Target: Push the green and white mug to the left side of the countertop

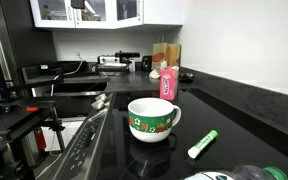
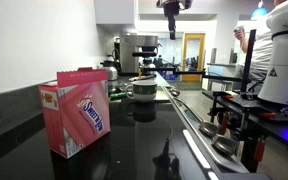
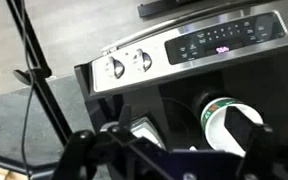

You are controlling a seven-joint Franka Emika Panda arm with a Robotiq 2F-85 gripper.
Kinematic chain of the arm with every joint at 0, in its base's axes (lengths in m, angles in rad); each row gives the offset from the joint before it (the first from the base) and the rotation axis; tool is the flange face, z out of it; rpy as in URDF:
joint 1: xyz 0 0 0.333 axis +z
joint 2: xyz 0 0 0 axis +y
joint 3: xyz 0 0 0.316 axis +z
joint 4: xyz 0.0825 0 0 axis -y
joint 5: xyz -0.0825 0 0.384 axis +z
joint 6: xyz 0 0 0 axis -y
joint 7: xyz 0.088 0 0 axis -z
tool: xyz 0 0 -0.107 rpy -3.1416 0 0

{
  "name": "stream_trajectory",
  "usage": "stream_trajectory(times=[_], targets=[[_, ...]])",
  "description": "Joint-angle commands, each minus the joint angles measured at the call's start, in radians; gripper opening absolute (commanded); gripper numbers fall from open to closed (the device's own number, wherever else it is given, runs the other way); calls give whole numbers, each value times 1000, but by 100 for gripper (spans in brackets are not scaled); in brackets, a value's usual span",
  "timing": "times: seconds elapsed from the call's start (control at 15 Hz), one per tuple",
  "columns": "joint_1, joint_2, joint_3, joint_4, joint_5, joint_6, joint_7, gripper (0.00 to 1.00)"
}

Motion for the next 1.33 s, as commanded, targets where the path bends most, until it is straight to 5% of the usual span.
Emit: stream_trajectory(times=[0.0,0.47,0.8,1.27], targets=[[0,0,0,2,0,-2,0,100],[4,9,1,3,42,-17,36,100],[38,34,37,-83,138,179,80,100],[94,287,104,-64,-5,421,383,100]])
